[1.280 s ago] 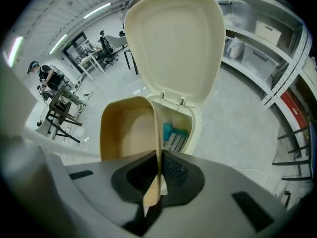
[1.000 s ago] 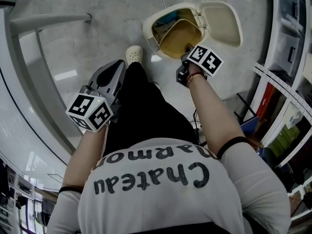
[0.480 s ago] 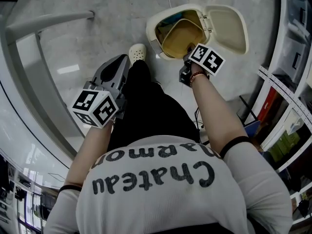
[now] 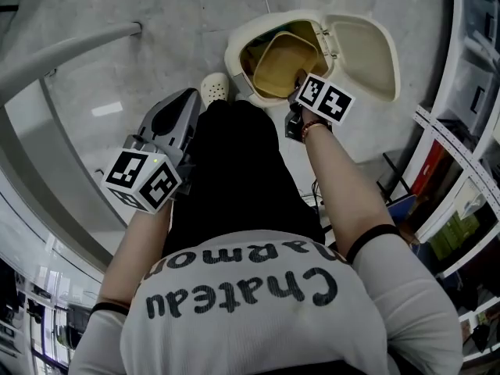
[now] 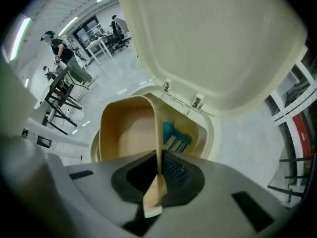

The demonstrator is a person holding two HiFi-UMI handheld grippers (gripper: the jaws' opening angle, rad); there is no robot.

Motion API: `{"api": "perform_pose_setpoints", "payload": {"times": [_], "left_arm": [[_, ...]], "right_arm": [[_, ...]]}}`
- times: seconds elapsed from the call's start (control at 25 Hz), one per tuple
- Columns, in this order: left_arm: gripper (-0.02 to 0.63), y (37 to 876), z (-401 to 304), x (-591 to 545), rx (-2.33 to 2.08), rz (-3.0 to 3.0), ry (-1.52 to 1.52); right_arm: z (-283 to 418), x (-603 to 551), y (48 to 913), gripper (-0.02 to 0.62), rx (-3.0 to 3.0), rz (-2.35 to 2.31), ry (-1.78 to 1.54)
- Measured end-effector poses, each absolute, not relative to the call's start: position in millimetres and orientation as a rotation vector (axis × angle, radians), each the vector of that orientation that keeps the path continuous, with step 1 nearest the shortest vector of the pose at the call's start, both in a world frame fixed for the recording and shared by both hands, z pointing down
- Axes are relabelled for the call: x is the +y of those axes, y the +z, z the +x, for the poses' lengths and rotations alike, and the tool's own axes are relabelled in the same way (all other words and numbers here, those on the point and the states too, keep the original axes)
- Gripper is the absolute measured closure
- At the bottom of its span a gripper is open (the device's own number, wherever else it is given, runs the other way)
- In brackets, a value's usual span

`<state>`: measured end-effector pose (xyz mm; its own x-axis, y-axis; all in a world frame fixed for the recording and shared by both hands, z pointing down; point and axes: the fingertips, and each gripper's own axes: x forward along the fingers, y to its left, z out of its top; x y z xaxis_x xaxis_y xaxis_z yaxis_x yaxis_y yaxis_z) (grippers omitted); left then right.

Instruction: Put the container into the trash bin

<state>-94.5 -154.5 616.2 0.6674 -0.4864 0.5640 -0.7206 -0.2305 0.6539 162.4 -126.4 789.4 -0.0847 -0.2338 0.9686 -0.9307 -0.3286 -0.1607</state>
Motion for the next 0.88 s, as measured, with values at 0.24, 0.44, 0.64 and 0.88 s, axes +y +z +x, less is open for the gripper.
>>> {"api": "perform_pose_setpoints", "payload": {"times": [0.24,0.44,0.64,0.88], "left_arm": [[0.583,640,-89,-140,-0.985,1.842,0.278],[0.581,652,-75,-125,-1.024,1.789,0.257],[0.582,657,-63,-123,-1.039,1.779,0.224],[0.583,661,-60,-129,-1.054,1.783,0.186]], "right_arm": [[177,-137,818,0.561,-1.312,1.534,1.336],[172,-153,822,0.561,-1.402,1.319,1.133],[172,-159,830,0.561,-1.409,1.151,0.948],[158,-153,839,0.561,-1.371,0.955,0.809]]}}
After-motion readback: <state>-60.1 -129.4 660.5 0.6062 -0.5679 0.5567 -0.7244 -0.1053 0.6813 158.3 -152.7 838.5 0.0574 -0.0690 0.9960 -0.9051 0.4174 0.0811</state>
